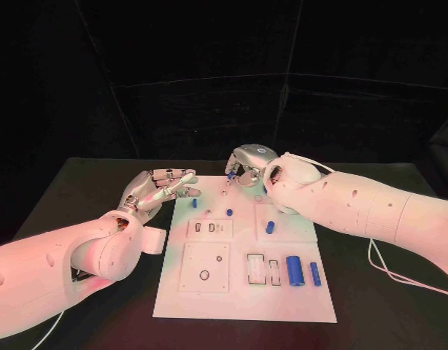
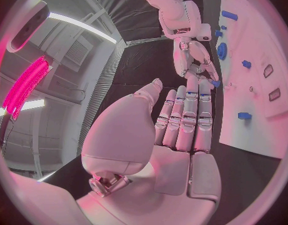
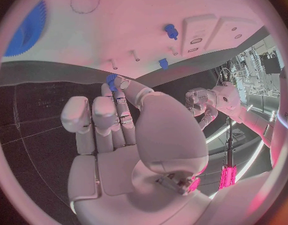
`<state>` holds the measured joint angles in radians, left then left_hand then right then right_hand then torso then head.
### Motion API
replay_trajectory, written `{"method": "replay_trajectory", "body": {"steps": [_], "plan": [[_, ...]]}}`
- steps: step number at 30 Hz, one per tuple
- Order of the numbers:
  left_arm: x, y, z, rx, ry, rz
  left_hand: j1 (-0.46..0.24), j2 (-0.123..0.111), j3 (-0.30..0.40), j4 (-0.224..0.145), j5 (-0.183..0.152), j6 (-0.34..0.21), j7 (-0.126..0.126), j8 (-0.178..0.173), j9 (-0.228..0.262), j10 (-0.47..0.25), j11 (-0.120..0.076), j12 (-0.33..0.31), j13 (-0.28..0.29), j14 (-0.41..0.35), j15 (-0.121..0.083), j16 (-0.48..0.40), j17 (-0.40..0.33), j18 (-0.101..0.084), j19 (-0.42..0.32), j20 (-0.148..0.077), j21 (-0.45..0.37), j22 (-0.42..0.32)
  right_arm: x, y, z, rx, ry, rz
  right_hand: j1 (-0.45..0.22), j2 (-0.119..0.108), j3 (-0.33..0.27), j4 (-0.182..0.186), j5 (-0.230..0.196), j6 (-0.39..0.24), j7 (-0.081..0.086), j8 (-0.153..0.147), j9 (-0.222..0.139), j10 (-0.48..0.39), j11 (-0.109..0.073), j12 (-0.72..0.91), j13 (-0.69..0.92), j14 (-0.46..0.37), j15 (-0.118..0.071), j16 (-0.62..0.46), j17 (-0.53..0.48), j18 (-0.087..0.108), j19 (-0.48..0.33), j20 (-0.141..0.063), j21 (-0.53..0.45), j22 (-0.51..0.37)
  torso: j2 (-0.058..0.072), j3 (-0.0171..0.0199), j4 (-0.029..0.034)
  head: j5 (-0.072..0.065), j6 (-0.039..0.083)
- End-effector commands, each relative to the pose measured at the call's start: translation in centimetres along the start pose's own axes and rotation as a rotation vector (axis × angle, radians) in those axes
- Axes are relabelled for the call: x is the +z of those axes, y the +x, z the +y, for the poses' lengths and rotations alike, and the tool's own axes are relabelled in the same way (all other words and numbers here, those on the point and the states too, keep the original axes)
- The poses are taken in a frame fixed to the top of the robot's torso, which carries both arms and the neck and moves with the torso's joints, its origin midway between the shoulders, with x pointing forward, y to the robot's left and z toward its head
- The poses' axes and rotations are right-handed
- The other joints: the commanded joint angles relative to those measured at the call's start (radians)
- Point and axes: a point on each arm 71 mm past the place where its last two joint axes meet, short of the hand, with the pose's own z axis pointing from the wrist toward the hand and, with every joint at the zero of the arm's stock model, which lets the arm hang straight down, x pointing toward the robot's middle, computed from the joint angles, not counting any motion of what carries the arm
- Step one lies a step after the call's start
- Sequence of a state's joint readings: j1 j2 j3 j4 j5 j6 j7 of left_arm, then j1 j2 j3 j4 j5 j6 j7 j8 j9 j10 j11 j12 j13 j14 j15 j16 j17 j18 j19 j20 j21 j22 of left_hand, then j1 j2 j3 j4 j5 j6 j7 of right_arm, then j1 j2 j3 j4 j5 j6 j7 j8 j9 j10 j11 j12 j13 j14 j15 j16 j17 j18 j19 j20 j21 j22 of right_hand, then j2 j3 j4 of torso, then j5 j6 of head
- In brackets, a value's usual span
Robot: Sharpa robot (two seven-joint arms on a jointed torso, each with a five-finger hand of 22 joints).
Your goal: Assemble the parts on the task board
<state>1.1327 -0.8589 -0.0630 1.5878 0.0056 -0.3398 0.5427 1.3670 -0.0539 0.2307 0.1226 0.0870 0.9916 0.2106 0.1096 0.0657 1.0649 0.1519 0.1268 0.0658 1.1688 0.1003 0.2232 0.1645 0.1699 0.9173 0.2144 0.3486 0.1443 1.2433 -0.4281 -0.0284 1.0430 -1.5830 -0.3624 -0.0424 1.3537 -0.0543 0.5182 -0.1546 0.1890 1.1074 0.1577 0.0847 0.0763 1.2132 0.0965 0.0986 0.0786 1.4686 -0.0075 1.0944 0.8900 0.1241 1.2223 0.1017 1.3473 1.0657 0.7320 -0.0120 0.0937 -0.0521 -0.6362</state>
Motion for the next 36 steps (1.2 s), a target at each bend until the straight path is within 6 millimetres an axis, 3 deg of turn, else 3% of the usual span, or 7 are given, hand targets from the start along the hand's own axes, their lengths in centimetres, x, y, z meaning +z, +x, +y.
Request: {"method": "replay_trajectory", "body": {"steps": [1, 17, 36], "plan": [[0.1, 0.2, -0.2, -0.004, 0.009, 0.017, -0.005, 0.000, -0.002, -0.006, 0.003, -0.001, 0.005, -0.005, -0.001, 0.004, 0.004, -0.005, -0.001, 0.006, 0.000, -0.004, 0.001, 0.014, 0.008, -0.001, -0.002, -0.001, 0.2, 0.2, 0.2, -0.007, -0.006, 0.044, -0.004, -0.009, -0.001, 0.006, -0.003, -0.001, 0.002, -0.007, -0.002, 0.007, -0.012, 0.001, 0.001, 0.010, 0.006, 0.007, 0.001, -0.019, 0.000, 0.004, 0.004, 0.002, 0.001, 0.0003, 0.0002, -0.001, -0.002], [0.1, 0.3, -0.1, -0.005, 0.008, 0.018, -0.005, 0.000, -0.002, -0.006, 0.003, -0.001, 0.005, -0.005, -0.001, 0.004, 0.004, -0.005, -0.001, 0.006, 0.000, -0.004, 0.001, 0.014, 0.008, -0.001, -0.002, -0.001, 0.8, 0.7, 1.1, -0.017, -0.016, 0.083, -0.008, -0.012, -0.005, 0.009, -0.004, -0.001, 0.002, -0.007, -0.002, 0.006, -0.012, 0.000, 0.001, 0.009, 0.006, 0.010, 0.003, -0.019, -0.001, 0.005, 0.005, 0.002, 0.000, -0.0002, 0.0008, 0.000, -0.008], [0.2, 0.3, -0.1, -0.007, 0.003, 0.022, -0.004, 0.000, -0.001, -0.009, 0.003, 0.000, 0.006, -0.006, -0.001, 0.005, 0.004, -0.007, -0.001, 0.006, 0.000, -0.006, 0.002, 0.013, 0.008, -0.001, -0.003, -0.002, 1.3, 0.7, 0.7, -0.082, 0.048, 0.058, -0.013, -0.016, -0.008, 0.016, 0.000, -0.014, 0.005, -0.016, -0.004, -0.010, -0.008, -0.012, -0.003, 0.006, 0.009, 0.019, 0.006, -0.019, -0.001, 0.008, 0.007, 0.007, 0.001, 0.0002, -0.0008, 0.002, -0.009]]}}
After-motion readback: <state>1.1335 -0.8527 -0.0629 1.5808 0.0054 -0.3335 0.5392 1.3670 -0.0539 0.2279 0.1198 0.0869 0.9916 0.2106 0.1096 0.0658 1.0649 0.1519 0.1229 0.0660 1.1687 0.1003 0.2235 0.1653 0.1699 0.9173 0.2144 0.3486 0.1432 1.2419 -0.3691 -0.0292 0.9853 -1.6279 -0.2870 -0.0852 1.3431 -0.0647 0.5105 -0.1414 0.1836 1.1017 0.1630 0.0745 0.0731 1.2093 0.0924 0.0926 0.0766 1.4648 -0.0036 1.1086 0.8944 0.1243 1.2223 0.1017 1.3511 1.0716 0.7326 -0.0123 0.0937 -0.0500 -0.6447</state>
